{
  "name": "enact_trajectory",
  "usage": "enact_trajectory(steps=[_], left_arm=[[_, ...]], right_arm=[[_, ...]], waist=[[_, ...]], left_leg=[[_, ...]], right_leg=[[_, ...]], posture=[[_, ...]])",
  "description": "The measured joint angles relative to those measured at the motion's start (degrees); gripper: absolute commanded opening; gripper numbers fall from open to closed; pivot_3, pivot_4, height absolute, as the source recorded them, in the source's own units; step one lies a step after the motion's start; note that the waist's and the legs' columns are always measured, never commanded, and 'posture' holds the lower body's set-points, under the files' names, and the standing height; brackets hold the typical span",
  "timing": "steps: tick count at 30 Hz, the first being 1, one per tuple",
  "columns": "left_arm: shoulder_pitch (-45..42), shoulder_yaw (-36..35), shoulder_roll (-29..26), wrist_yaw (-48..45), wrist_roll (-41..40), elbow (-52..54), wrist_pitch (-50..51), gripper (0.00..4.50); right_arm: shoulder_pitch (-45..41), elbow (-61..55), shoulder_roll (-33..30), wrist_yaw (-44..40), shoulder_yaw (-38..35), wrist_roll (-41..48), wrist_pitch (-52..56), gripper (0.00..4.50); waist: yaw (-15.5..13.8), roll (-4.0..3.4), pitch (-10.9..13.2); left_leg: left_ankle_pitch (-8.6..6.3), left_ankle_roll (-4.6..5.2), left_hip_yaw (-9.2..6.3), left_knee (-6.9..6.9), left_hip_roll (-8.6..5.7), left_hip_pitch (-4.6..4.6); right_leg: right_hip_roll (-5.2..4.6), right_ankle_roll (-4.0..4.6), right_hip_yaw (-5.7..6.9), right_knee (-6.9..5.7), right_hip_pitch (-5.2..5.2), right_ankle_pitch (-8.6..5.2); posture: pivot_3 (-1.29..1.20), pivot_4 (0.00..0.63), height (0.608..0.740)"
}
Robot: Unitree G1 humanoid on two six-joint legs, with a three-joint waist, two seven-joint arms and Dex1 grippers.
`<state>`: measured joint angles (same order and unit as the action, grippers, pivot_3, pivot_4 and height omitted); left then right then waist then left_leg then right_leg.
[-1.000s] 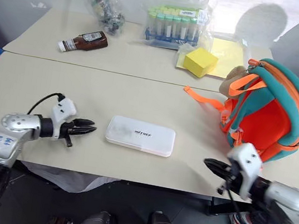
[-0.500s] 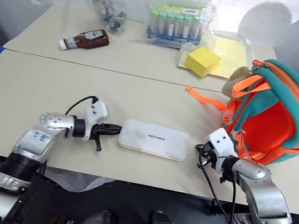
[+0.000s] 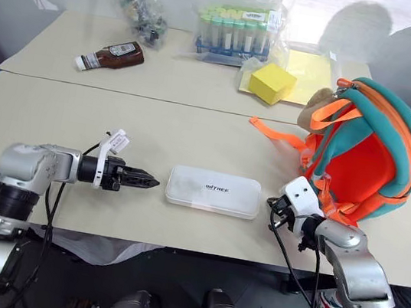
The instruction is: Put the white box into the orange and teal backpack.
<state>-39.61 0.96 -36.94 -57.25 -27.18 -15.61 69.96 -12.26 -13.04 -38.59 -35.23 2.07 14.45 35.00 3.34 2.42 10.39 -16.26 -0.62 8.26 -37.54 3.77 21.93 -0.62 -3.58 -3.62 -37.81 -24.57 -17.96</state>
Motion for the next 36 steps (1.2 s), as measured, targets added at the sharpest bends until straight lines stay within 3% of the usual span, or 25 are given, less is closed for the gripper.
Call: enact_trajectory(steps=[3, 4, 10, 20, 23, 30, 32, 36], left_arm=[[-3.94, 0.03, 0.82, 0.22, -1.06, -4.28, 5.01, 4.39], [-4.74, 0.15, 0.98, 0.16, -1.23, -5.44, 5.45, 4.47], [-9.2, -0.25, 6.31, 0.92, -2.09, -12.34, 9.45, 4.47], [-12.43, 2.14, 14.9, 3.09, -2.06, -14.42, 11.48, 4.47], [-13.14, 1.41, 16.78, 3.88, -2.29, -15.93, 12.46, 3.91], [-13.63, -2.3, 17.49, 4.4, -4.08, -18.32, 13.75, 1.7], [-13.61, -2.99, 18.03, 4.72, -4.93, -17.75, 14.41, 1.25], [-11.9, -4.56, 17.82, 5.8, -6.45, -13.68, 16.42, 1.2]], right_arm=[[-0.36, 0.0, 0.55, -0.01, 0.51, -0.77, -0.04, 0.0], [-0.48, 0.0, 0.58, -0.02, 0.71, -1.08, -0.04, 0.0], [-1.12, -0.01, 1.44, 0.0, 1.38, -2.36, 0.01, 0.0], [-1.61, 0.06, 3.13, 0.04, 1.68, -3.86, 0.0, 0.0], [-1.62, 0.06, 3.5, 0.04, 1.68, -3.87, -0.27, 0.0], [0.18, -0.36, 4.49, 0.98, 0.58, -3.82, -1.89, 0.0], [1.24, -0.86, 5.09, 2.11, -0.33, -3.8, -2.01, 0.0], [5.47, -6.35, 5.59, 4.32, -5.31, -1.97, 1.52, 0.53]], waist=[[-0.11, 0.0, 0.0], [-0.13, 0.0, 0.0], [-0.22, -0.01, -0.01], [-0.32, -0.04, -0.06], [-0.3, -0.04, -0.06], [-0.19, -0.04, -0.06], [-0.23, -0.04, -0.06], [-0.31, -0.07, -0.04]], left_leg=[[0.0, 0.0, -0.01, -0.03, -0.01, 0.01], [0.0, 0.0, -0.01, -0.04, -0.01, 0.0], [-0.01, 0.01, -0.04, -0.13, -0.02, 0.01], [-0.04, 0.0, -0.1, -0.21, -0.02, 0.05], [-0.03, -0.01, -0.14, -0.22, -0.02, 0.12], [-0.03, -0.07, -0.22, -0.22, 0.02, 0.19], [-0.02, -0.07, -0.21, -0.25, -0.01, 0.2], [-0.03, -0.09, -0.23, -0.23, 0.01, 0.25]], right_leg=[[-0.01, 0.0, 0.04, -0.01, 0.01, 0.0], [-0.01, 0.0, 0.04, -0.02, 0.01, 0.0], [-0.03, 0.0, 0.04, -0.05, 0.04, 0.0], [-0.06, 0.0, -0.02, -0.04, 0.08, 0.0], [-0.04, 0.0, -0.01, -0.04, 0.04, 0.0], [-0.02, 0.02, 0.02, -0.05, -0.01, -0.01], [-0.06, 0.01, 0.02, -0.05, -0.01, -0.01], [-0.06, 0.02, 0.02, -0.06, -0.05, -0.01]], posture=[[0.0, 0.15, 0.74], [0.0, 0.15, 0.74], [0.0, 0.15, 0.74], [0.0, 0.15, 0.74], [0.0, 0.15, 0.74], [0.0, 0.15, 0.74], [0.0, 0.15, 0.74], [0.0, 0.15, 0.74]])
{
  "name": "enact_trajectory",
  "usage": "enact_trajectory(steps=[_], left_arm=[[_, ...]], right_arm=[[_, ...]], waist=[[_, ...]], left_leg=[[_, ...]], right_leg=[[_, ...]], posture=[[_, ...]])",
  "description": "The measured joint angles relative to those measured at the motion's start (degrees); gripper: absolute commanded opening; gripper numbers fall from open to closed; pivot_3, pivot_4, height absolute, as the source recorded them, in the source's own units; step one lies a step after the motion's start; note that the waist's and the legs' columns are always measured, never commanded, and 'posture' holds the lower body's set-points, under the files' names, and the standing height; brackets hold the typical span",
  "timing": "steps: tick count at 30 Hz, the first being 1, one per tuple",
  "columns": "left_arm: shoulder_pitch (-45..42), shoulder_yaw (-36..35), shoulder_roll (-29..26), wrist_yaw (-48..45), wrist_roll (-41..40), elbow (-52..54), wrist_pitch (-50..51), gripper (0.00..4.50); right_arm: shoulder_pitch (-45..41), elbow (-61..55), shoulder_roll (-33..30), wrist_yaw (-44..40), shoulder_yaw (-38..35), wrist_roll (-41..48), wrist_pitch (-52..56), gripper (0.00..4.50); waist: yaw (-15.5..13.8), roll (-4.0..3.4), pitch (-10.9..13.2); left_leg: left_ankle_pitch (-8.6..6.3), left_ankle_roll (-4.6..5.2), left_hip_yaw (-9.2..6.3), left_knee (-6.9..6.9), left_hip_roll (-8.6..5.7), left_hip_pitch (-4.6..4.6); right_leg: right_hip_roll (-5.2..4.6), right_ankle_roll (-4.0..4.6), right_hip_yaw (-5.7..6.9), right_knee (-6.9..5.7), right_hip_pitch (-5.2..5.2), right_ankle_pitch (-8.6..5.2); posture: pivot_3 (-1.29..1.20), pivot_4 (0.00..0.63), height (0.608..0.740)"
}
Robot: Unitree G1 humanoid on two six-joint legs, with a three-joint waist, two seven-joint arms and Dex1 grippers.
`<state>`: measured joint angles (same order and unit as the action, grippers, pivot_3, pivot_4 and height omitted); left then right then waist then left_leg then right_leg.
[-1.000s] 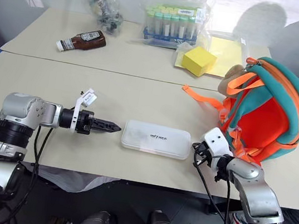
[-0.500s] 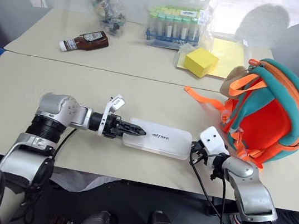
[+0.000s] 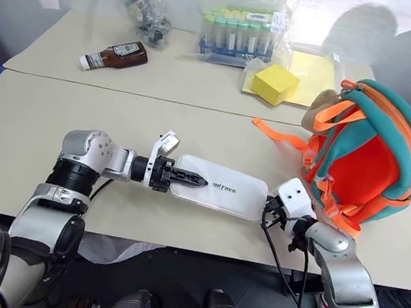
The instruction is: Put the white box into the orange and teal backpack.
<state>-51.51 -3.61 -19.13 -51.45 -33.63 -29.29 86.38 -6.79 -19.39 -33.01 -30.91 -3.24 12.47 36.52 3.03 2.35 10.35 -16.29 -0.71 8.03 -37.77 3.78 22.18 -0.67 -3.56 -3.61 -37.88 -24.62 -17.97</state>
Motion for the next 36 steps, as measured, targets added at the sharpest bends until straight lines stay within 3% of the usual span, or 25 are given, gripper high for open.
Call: enact_trajectory(steps=[7, 12, 17, 23, 28, 36], left_arm=[[2.67, -11.61, -2.3, 3.4, -4.83, 10.64, 3.77, 1.2], [2.12, -19.47, -1.4, 7.66, -6.33, 13.13, 5.24, 1.2], [1.12, -21.61, -0.07, 10.74, -7.02, 14.22, 5.02, 1.2], [-0.28, -21.51, -1.5, 13.97, -6.53, 15.13, -1.69, 1.2], [0.44, -18.6, -2.61, 14.37, -6.65, 16.43, -3.81, 1.2], [1.72, -17.85, -3.34, 16.63, -6.55, 17.6, -9.04, 1.2]], right_arm=[[10.74, -17.69, 2.35, 3.82, -22.77, 11.06, 11.67, 2.83], [7.14, -18.47, 4.05, 7.35, -29.05, 15.41, 15.05, 4.43], [-7.31, -9.53, 7.26, 13.35, -26.23, 17.28, 17.13, 4.5], [-21.2, 11.22, 9.71, 17.88, -21.09, 13.65, 12.97, 4.5], [-27.11, 21.91, 10.55, 18.37, -19.67, 11.26, 3.97, 2.93], [-26.83, 22.7, 8.87, 14.13, -16.92, 11.06, 0.12, 0.21]], waist=[[0.05, -0.02, 0.01], [0.22, -0.02, 0.01], [0.29, -0.02, 0.02], [0.29, -0.09, 0.06], [0.37, -0.1, 0.06], [0.5, -0.14, 0.09]], left_leg=[[0.04, -0.13, -0.11, 0.02, 0.05, 0.0], [0.1, -0.04, -0.1, 0.01, -0.02, -0.12], [0.1, -0.1, -0.13, 0.09, 0.02, -0.02], [0.15, -0.16, 0.05, 0.33, 0.01, 0.02], [0.23, -0.26, 0.15, 0.47, 0.04, 0.03], [0.35, -0.3, 0.34, 0.46, 0.03, 0.09]], right_leg=[[0.05, 0.03, 0.08, -0.05, 0.0, -0.02], [0.02, 0.07, 0.07, -0.05, 0.1, 0.08], [0.07, 0.11, 0.09, -0.01, -0.01, 0.08], [0.06, 0.14, 0.0, 0.07, -0.21, 0.06], [0.09, 0.13, -0.04, 0.11, -0.32, 0.05], [0.09, 0.13, -0.02, -0.08, -0.54, 0.05]], posture=[[0.0, 0.15, 0.74], [0.0, 0.15, 0.74], [0.0, 0.15, 0.74], [0.0, 0.15, 0.74], [0.0, 0.15, 0.74], [0.0, 0.15, 0.74]])
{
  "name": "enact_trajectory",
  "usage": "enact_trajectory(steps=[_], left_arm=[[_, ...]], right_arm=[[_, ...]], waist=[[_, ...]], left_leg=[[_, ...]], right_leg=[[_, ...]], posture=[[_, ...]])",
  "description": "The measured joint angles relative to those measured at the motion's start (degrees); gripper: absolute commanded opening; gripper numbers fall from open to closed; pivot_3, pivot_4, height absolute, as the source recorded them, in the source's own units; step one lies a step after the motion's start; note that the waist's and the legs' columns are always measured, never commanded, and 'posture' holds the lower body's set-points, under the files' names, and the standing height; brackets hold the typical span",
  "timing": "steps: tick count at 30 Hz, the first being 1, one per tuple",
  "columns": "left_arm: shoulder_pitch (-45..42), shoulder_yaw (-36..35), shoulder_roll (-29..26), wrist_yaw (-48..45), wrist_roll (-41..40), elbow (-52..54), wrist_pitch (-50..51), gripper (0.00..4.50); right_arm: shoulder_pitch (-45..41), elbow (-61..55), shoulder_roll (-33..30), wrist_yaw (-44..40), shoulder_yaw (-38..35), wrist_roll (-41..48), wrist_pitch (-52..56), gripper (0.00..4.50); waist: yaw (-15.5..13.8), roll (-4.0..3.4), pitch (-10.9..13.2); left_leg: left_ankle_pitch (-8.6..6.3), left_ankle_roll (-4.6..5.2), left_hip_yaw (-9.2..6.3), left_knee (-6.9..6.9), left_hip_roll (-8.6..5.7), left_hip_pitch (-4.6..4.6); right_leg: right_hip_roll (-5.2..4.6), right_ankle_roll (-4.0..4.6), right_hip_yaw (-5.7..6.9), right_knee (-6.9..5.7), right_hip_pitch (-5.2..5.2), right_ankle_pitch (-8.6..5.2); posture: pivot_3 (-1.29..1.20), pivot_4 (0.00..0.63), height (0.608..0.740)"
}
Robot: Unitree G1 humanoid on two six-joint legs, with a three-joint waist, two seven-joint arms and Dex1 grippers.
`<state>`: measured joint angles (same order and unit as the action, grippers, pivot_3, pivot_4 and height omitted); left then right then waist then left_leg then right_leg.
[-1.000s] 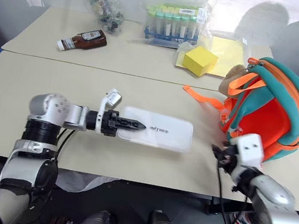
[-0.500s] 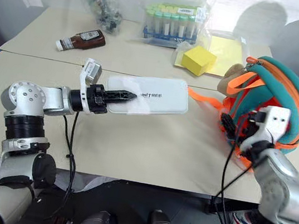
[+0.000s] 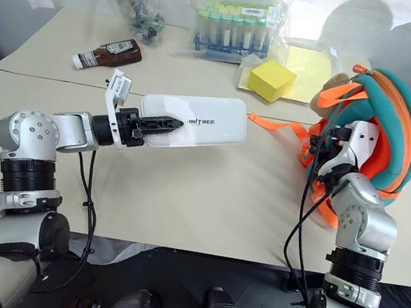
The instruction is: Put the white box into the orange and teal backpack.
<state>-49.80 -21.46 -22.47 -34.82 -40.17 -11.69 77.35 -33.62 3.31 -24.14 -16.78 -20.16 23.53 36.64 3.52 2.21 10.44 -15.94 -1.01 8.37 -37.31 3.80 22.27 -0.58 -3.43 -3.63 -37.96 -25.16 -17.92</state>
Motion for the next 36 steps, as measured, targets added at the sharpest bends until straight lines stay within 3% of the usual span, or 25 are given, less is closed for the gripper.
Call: enact_trajectory(steps=[1, 9, 12, 16, 20, 28, 36], left_arm=[[0.05, -0.18, -0.09, 0.65, 0.14, -0.18, -1.21, 1.2], [-4.79, -0.73, -2.6, 2.74, 2.59, -8.6, -12.58, 1.2], [-8.17, -0.91, -5.04, 1.87, 3.0, -12.81, -15.68, 1.2], [-7.56, 2.92, -8.41, -7.18, 3.13, -11.1, -20.26, 1.2], [-5.2, 4.09, -10.96, -18.01, -0.63, -5.74, -20.95, 1.2], [-4.57, 7.9, -12.89, -31.35, -4.77, 0.54, -23.59, 1.2], [-4.82, 21.15, -7.82, -34.45, 11.58, -7.05, -48.21, 1.2]], right_arm=[[0.39, -1.28, -0.79, -1.36, 0.23, 0.54, 0.12, 0.02], [8.22, -23.87, -11.33, -20.0, 8.05, 13.43, 9.21, 0.02], [10.73, -32.2, -17.09, -26.59, 6.22, 26.23, 15.59, 0.02], [10.88, -36.93, -24.59, -29.81, -0.08, 42.28, 21.13, 0.02], [13.24, -36.45, -30.31, -29.75, -3.78, 50.19, 24.12, 0.02], [23.14, -31.79, -37.05, -35.8, -9.63, 50.22, 25.54, 0.02], [24.72, -29.88, -37.92, -39.25, -9.66, 47.12, 23.43, 0.02]], waist=[[-0.01, -0.02, 0.02], [-0.12, -0.12, 0.08], [-0.16, -0.12, 0.12], [-0.33, -0.11, 0.14], [-0.38, -0.09, 0.15], [-0.54, -0.08, 0.15], [-0.64, -0.07, 0.16]], left_leg=[[0.02, -0.02, 0.0, 0.01, 0.0, 0.0], [0.08, -0.14, -0.04, 0.13, 0.08, 0.05], [0.06, -0.12, 0.02, 0.14, 0.05, 0.11], [0.03, -0.07, 0.01, 0.14, 0.06, 0.14], [0.03, 0.0, -0.04, 0.09, 0.04, 0.2], [0.06, 0.11, -0.17, -0.12, 0.01, 0.19], [-0.02, 0.36, -0.47, -0.14, -0.06, -0.02]], right_leg=[[0.01, 0.0, -0.01, -0.01, -0.01, 0.0], [0.13, 0.0, 0.04, 0.01, -0.13, 0.0], [0.12, 0.0, 0.11, 0.06, -0.17, 0.0], [0.06, 0.01, 0.15, 0.16, -0.16, -0.01], [0.02, 0.02, -0.03, 0.15, -0.16, -0.01], [0.01, -0.03, -0.11, 0.13, 0.0, 0.01], [-0.01, -0.1, 0.01, 0.38, 0.55, 0.06]], posture=[[0.0, 0.15, 0.74], [0.0, 0.15, 0.74], [0.0, 0.15, 0.74], [0.0, 0.15, 0.74], [0.0, 0.15, 0.74], [0.0, 0.15, 0.74], [0.0, 0.15, 0.74]])
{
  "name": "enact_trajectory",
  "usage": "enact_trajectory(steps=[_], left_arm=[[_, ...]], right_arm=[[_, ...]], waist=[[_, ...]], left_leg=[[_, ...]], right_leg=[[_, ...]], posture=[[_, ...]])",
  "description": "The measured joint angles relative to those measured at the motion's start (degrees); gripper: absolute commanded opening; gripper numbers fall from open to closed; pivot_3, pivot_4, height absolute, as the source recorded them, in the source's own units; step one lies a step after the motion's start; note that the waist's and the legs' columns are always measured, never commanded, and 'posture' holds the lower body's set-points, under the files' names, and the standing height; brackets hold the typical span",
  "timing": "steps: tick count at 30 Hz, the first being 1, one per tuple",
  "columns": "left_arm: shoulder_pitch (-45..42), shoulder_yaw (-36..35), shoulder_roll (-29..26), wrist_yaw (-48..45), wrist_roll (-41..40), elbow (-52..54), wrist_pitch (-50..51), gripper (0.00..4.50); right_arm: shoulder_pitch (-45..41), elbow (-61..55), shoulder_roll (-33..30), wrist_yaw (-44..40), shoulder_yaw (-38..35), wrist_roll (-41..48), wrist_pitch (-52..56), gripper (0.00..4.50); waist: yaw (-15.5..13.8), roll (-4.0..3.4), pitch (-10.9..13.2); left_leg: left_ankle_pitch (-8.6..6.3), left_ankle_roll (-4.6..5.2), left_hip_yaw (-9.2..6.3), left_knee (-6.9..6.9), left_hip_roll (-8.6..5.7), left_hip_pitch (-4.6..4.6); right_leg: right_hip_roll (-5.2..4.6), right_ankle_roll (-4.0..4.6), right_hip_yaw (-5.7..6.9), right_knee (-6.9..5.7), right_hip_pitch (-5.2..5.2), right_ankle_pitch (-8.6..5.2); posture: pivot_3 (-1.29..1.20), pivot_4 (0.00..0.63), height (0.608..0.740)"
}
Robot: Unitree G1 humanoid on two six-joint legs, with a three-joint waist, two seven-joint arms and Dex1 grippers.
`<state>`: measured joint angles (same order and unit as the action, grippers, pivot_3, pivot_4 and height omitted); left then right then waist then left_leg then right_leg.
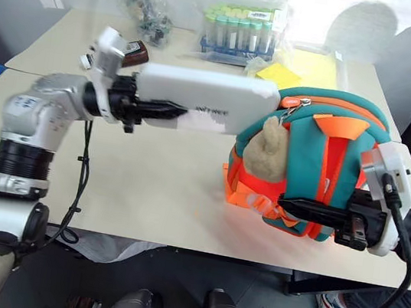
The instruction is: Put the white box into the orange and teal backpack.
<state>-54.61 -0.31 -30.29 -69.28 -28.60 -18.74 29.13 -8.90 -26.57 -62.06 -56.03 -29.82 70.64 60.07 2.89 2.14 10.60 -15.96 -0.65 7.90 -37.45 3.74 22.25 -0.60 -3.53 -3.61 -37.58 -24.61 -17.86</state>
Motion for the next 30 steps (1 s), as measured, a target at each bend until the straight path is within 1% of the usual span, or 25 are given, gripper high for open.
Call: enact_trajectory(steps=[3, 7, 10, 12, 14, 18, 20, 21, 23, 25, 28, 30], left_arm=[[-1.62, 1.67, -0.15, -3.65, 1.33, -1.64, -1.96, 1.2], [-4.27, 4.53, -1.96, -9.86, 2.89, -2.03, -3.18, 1.2], [-7.87, 7.49, -0.69, -11.9, 5.97, -5.24, -5.31, 1.2], [-11.58, 10.15, 2.71, -11.97, 9.21, -8.33, -7.74, 1.2], [-14.93, 12.82, 7.44, -10.25, 13.21, -11.62, -10.84, 1.2], [-17.31, 16.41, 18.59, -1.6, 19.55, -17.28, -15.69, 1.2], [-17.36, 17.28, 23.05, 4.14, 22.64, -20.42, -17.36, 1.94], [-17.36, 17.5, 24.69, 6.11, 23.51, -21.07, -17.77, 2.21], [-17.38, 16.81, 24.74, 7.92, 23.89, -21.04, -18.14, 2.82], [-17.37, 15.51, 22.19, 7.91, 23.81, -20.41, -17.16, 3.4], [-16.36, 13.03, 17.19, 5.05, 21.65, -17.39, -13.91, 4.22], [-15.45, 10.18, 12.05, 1.1, 18.38, -14.22, -10.12, 4.22]], right_arm=[[1.43, 0.25, 0.0, -1.22, -0.01, -1.63, -0.28, 0.02], [1.43, 1.76, 0.0, -2.16, 0.7, -4.01, -1.78, 0.02], [0.78, 2.35, 0.0, -2.74, 3.56, -6.99, -3.69, 0.02], [-0.57, 2.39, 0.01, -3.65, 6.27, -9.24, -5.3, 0.02], [-2.15, 2.51, 0.04, -4.26, 8.87, -11.19, -6.58, 0.02], [-6.09, 2.55, 2.17, -3.39, 12.04, -12.18, -7.4, 0.02], [-7.36, 2.3, 4.05, -1.57, 12.57, -12.07, -7.27, 0.0], [-7.83, 1.9, 4.69, -0.72, 12.99, -11.97, -7.25, 0.0], [-7.73, 1.3, 5.36, 0.66, 13.37, -11.86, -7.13, 0.0], [-6.86, 0.41, 5.8, 2.19, 13.28, -11.43, -6.51, 0.0], [-4.77, -1.01, 5.99, 3.77, 12.62, -10.32, -6.15, 0.0], [-3.17, -1.85, 6.29, 4.85, 11.18, -9.69, -6.13, 0.0]], waist=[[-0.16, 0.01, 0.0], [-0.06, 0.0, 0.0], [-0.2, 0.01, 0.01], [-0.5, 0.01, 0.01], [-0.97, 0.01, 0.01], [-1.27, 0.01, 0.01], [-1.07, 0.0, 0.01], [-0.99, 0.0, 0.01], [-0.83, 0.0, 0.01], [-0.52, -0.01, 0.01], [0.14, -0.06, 0.04], [0.53, -0.08, 0.05]], left_leg=[[-0.08, 0.06, -0.07, 0.0, 0.01, 0.17], [-0.13, 0.01, -0.04, 0.02, 0.03, 0.16], [-0.15, 0.04, -0.06, -0.14, 0.03, 0.16], [-0.25, 0.23, -0.11, -0.29, 0.0, 0.18], [-0.36, 0.41, -0.1, -0.4, -0.05, 0.19], [-0.59, 0.79, -0.1, -0.6, -0.06, 0.41], [-0.63, 0.81, -0.07, -0.64, -0.04, 0.51], [-0.62, 0.79, -0.07, -0.64, -0.04, 0.65], [-0.45, 0.48, -0.08, -0.64, -0.04, 0.83], [-0.26, 0.15, -0.16, -0.57, -0.03, 0.81], [-0.21, 0.11, -0.27, -0.55, 0.03, 0.78], [-0.13, 0.0, -0.28, -0.57, 0.03, 0.73]], right_leg=[[0.02, -0.02, 0.06, 0.08, -0.1, -0.02], [0.03, -0.03, 0.09, 0.13, -0.09, -0.08], [0.04, -0.04, 0.1, 0.07, -0.07, -0.08], [0.06, -0.06, 0.11, 0.06, -0.02, -0.06], [0.08, -0.11, 0.09, 0.07, 0.03, -0.03], [-0.01, -0.23, 0.04, 0.14, -0.02, 0.03], [-0.03, -0.25, -0.03, 0.14, -0.16, 0.05], [0.0, -0.25, -0.08, 0.06, -0.39, 0.05], [0.07, -0.23, -0.19, -0.18, -0.74, 0.03], [0.23, -0.19, -0.38, -0.37, -0.89, 0.03], [0.35, -0.09, -0.37, -0.49, -0.89, 0.06], [0.35, -0.09, -0.37, -0.62, -0.89, 0.06]], posture=[[0.0, 0.15, 0.74], [0.0, 0.15, 0.74], [0.0, 0.15, 0.74], [0.0, 0.15, 0.74], [0.0, 0.15, 0.74], [0.0, 0.15, 0.74], [0.0, 0.15, 0.74], [0.0, 0.15, 0.74], [0.0, 0.15, 0.74], [0.0, 0.15, 0.74], [0.0, 0.15, 0.74], [0.0, 0.15, 0.74]])
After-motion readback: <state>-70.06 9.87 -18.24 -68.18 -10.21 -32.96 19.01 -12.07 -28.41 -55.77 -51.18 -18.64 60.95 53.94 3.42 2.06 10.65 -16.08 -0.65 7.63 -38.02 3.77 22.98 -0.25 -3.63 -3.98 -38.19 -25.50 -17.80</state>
